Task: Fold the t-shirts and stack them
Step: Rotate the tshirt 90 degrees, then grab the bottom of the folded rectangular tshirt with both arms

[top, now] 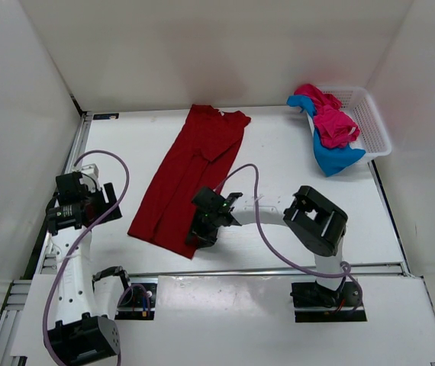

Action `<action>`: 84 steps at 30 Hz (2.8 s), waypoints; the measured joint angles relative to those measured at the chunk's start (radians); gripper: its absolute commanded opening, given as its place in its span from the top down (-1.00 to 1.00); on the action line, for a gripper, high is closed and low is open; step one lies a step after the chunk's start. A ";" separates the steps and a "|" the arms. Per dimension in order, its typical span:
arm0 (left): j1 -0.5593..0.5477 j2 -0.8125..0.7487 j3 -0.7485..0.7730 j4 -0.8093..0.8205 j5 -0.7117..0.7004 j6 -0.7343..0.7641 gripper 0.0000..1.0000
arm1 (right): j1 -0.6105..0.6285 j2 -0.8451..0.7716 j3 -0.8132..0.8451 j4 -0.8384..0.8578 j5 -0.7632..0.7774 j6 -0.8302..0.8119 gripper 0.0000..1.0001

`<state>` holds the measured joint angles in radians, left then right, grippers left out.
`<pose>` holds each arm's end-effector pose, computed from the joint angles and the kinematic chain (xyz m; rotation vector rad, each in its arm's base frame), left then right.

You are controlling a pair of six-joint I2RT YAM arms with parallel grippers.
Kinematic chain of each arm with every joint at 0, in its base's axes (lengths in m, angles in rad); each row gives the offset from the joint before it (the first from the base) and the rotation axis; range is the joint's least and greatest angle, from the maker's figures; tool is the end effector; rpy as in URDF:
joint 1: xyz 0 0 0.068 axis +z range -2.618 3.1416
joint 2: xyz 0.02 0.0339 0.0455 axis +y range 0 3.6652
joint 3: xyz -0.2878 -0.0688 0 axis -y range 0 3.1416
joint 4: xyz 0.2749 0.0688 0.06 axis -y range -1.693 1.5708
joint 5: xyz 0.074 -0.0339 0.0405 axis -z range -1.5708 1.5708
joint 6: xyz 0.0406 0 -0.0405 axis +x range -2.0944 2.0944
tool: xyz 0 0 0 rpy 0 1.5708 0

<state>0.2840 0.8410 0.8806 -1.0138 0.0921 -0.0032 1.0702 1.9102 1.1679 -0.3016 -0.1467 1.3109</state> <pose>0.1592 0.0426 0.3042 -0.3277 2.5176 -0.0066 0.1946 0.3681 0.1446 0.2979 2.9529 0.8241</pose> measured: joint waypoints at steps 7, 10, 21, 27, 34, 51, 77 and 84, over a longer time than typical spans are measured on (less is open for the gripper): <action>0.000 -0.011 0.000 -0.011 -0.014 0.000 -0.69 | 0.024 0.076 0.007 0.110 -0.118 0.121 1.00; 0.000 -0.025 -0.003 -0.011 -0.017 0.000 -0.67 | 0.021 0.058 -0.055 0.175 -0.134 0.172 1.00; -0.177 0.111 -0.094 -0.029 -0.058 -0.001 -0.59 | -0.108 -0.253 -0.427 0.181 -0.145 -0.016 1.00; -0.614 0.241 -0.079 -0.004 -0.096 0.000 -0.61 | -0.215 -0.412 -0.589 0.145 -0.220 -0.206 0.57; -0.811 0.404 -0.107 0.103 -0.068 0.003 -0.59 | -0.234 -0.444 -0.568 0.061 -0.251 -0.403 0.21; -0.894 0.420 -0.270 0.249 -0.011 0.003 -0.59 | -0.029 -0.522 -0.252 -0.139 0.056 -0.533 0.16; -1.001 0.508 -0.214 0.266 0.053 0.003 0.79 | -0.035 -0.443 -0.502 -0.010 -0.045 -0.415 1.00; -0.987 0.451 -0.167 0.167 0.041 0.003 0.79 | -0.050 -0.474 -0.460 -0.064 -0.055 -0.444 1.00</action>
<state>-0.7033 1.2919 0.7132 -0.8471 0.1333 -0.0006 1.0199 1.4364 0.7074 -0.3653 -0.2020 0.8673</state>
